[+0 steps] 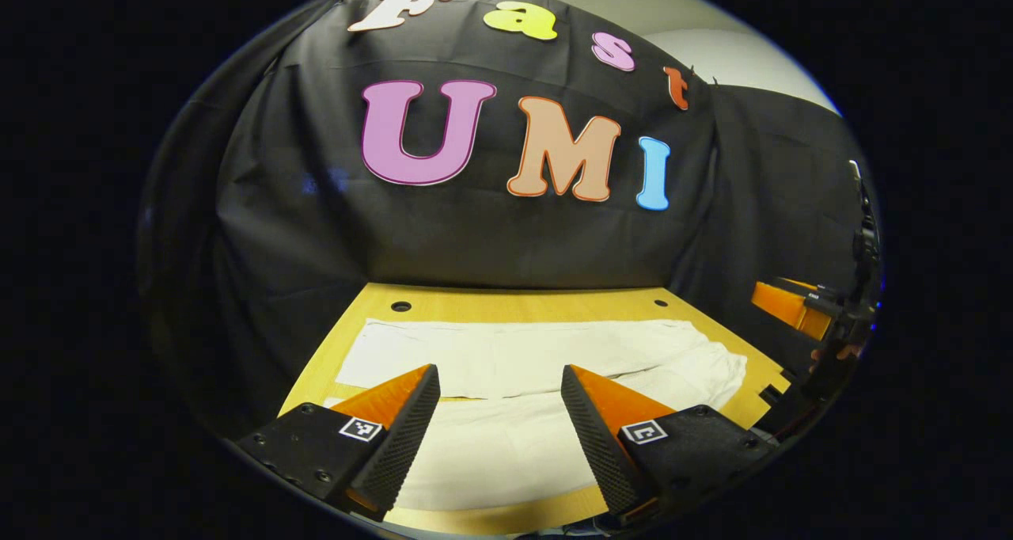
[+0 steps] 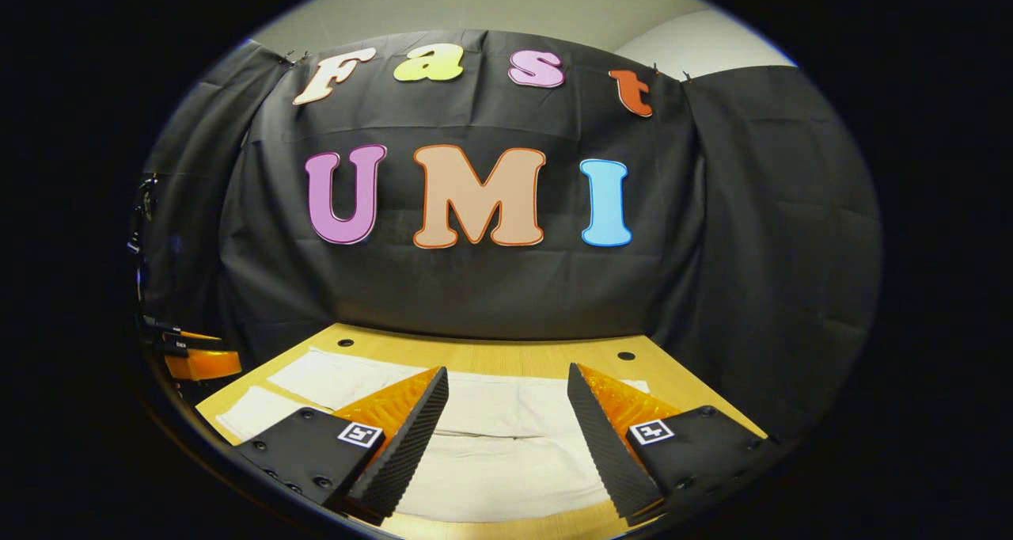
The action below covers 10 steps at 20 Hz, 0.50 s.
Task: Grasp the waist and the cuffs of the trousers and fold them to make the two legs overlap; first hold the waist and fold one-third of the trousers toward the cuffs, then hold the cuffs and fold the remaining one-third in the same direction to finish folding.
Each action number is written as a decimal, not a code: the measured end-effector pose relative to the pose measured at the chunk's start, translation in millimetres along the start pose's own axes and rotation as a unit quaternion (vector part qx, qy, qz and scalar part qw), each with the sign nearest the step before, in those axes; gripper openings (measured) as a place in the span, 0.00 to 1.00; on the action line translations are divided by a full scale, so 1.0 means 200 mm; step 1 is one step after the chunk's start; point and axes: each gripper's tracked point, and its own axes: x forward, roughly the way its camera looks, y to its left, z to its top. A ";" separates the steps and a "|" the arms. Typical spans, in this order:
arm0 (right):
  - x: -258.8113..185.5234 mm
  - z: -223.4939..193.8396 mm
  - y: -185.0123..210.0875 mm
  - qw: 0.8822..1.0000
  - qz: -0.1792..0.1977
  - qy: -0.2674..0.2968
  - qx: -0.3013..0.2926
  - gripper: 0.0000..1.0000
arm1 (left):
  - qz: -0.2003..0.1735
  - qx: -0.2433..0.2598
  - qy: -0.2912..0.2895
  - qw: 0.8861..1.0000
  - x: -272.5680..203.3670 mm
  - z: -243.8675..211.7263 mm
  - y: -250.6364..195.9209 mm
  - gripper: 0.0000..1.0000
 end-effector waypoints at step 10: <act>-0.02 -0.10 0.02 1.000 -0.009 0.018 -0.002 0.97 | -0.152 0.127 0.194 0.961 -0.10 -0.31 0.03 0.93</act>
